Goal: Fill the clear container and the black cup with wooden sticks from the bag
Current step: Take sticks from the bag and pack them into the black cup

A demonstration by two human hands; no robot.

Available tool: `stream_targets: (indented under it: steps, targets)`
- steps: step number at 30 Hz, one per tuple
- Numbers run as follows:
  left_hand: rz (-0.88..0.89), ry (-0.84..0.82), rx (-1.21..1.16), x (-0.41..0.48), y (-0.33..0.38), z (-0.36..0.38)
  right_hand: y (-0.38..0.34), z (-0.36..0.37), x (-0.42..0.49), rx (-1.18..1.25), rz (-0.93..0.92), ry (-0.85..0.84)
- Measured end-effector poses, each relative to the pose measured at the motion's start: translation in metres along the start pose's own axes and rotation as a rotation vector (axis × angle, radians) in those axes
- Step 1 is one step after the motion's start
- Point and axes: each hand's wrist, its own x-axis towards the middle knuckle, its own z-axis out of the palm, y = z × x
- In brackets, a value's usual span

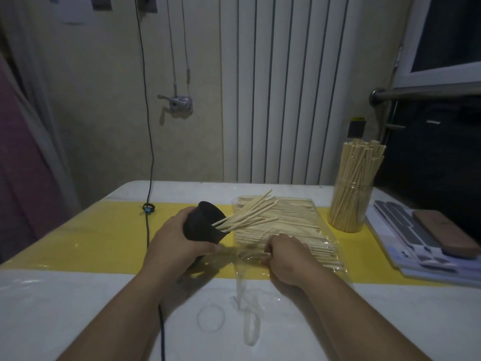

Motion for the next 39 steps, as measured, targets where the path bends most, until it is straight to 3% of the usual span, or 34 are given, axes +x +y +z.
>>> stream_targets:
  steps: [6, 13, 22, 39]
  targets:
    - [0.005, -0.007, -0.001, -0.001, 0.001, 0.001, 0.000, -0.005, -0.002, 0.095, -0.019, -0.051]
    - [0.008, -0.013, -0.014, -0.002, 0.003, 0.000, -0.003, -0.004, -0.008, -0.120, -0.058, -0.072]
    - [0.014, -0.002, 0.004, -0.002, 0.002, 0.000, -0.005, -0.007, -0.012, -0.074, -0.088, -0.064]
    - [-0.007, -0.006, -0.059, -0.004, 0.006, -0.001, -0.027, -0.069, -0.041, -0.247, -0.218, 0.132]
